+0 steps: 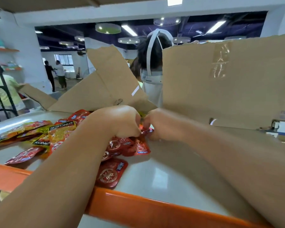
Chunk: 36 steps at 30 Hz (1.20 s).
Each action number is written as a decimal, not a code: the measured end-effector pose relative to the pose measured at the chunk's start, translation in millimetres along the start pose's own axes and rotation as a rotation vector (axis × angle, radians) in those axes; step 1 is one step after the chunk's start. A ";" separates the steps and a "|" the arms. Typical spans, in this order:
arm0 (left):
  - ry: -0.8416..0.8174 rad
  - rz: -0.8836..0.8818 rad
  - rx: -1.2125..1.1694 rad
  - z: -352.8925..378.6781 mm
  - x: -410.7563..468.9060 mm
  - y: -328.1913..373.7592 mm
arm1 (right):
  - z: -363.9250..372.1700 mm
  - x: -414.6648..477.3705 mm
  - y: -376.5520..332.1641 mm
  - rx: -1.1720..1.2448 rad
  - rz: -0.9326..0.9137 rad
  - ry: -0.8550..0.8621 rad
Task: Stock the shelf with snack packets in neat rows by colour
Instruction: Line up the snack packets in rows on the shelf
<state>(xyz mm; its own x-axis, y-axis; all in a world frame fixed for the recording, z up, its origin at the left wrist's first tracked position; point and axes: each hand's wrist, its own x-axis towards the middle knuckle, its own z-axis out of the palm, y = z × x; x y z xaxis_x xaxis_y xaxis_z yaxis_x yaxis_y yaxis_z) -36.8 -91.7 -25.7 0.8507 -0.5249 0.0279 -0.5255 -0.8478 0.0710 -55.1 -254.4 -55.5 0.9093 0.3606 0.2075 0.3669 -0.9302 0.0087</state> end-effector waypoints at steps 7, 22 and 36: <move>0.195 0.049 -0.158 -4.8 0.7 -8.3 | -10.0 -0.5 7.7 -0.004 -0.054 0.174; 0.143 0.033 0.005 10.3 8.7 -1.5 | -30.5 -20.6 34.2 0.083 0.282 -0.176; -0.015 0.178 -0.083 12.0 -6.1 21.5 | -40.8 -27.6 26.3 0.032 0.324 -0.382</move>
<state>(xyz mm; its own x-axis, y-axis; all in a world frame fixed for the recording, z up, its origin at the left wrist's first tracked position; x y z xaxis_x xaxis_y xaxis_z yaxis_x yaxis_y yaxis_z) -53.5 -107.7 -36.3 0.7437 -0.6678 0.0327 -0.6644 -0.7327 0.1478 -78.6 -291.6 -21.1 0.9823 0.0586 -0.1781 0.0544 -0.9981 -0.0282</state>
